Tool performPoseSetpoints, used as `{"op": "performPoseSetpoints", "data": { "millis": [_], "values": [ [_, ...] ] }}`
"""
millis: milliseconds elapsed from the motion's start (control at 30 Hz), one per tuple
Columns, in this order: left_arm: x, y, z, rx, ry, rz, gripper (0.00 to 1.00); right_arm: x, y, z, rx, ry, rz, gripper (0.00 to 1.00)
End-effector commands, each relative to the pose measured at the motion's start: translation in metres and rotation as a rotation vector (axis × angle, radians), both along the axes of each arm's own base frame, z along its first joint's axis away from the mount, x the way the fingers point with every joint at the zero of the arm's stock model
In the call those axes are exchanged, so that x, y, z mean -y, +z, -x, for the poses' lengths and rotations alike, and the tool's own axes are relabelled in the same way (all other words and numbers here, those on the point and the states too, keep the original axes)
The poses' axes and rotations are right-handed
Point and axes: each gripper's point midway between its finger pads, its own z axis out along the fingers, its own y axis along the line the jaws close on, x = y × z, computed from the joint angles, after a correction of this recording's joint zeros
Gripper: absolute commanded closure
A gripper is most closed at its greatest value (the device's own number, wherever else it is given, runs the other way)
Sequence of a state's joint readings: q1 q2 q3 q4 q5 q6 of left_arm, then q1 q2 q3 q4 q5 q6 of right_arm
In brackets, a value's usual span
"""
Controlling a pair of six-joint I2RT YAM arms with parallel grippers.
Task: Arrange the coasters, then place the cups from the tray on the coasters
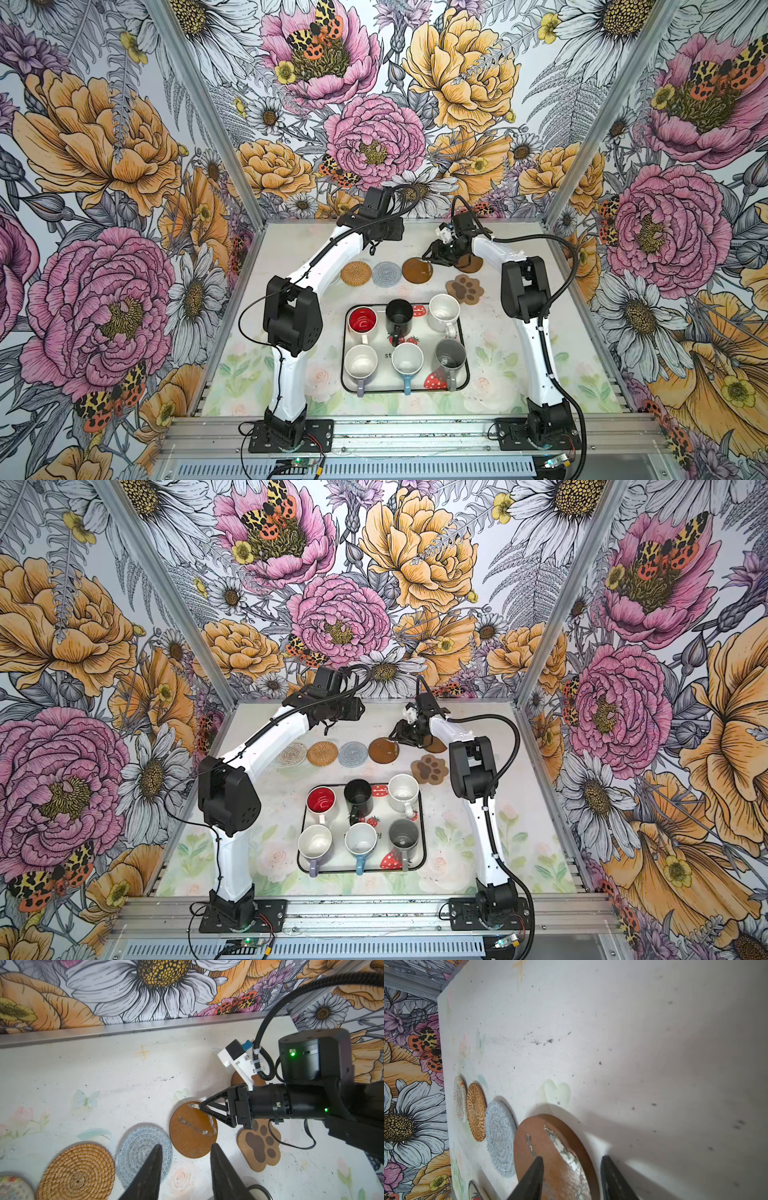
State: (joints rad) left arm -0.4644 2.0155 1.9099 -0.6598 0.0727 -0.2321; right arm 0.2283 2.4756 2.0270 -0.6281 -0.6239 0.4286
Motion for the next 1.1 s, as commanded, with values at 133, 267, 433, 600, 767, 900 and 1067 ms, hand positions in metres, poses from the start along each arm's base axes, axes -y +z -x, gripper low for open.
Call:
{"op": "performPoseSetpoints", "data": {
  "millis": [133, 267, 433, 600, 767, 900, 1067],
  "values": [
    [-0.008, 0.035, 0.011, 0.100, 0.027, 0.052, 0.58, 0.004, -0.029, 0.037, -0.103, 0.012, 0.075, 0.54],
    [-0.012, 0.034, 0.014, 0.097, 0.034, 0.057, 0.58, 0.008, -0.032, 0.043, -0.111, 0.011, 0.092, 0.55],
    [-0.012, 0.034, 0.016, 0.093, 0.036, 0.060, 0.58, 0.008, -0.028, 0.038, -0.097, 0.006, 0.092, 0.55],
    [-0.014, 0.038, 0.020, 0.096, 0.040, 0.067, 0.58, 0.007, -0.008, 0.024, -0.055, -0.007, 0.065, 0.55],
    [-0.017, 0.060, 0.031, 0.138, 0.044, 0.099, 0.58, 0.017, 0.038, 0.008, 0.025, -0.038, 0.026, 0.54],
    [-0.019, 0.076, 0.042, 0.178, 0.042, 0.129, 0.58, 0.038, 0.074, 0.002, 0.086, -0.075, 0.014, 0.54],
    [-0.022, 0.093, 0.057, 0.222, 0.035, 0.161, 0.58, 0.072, 0.093, 0.010, 0.105, -0.128, 0.028, 0.54]
  ]
}}
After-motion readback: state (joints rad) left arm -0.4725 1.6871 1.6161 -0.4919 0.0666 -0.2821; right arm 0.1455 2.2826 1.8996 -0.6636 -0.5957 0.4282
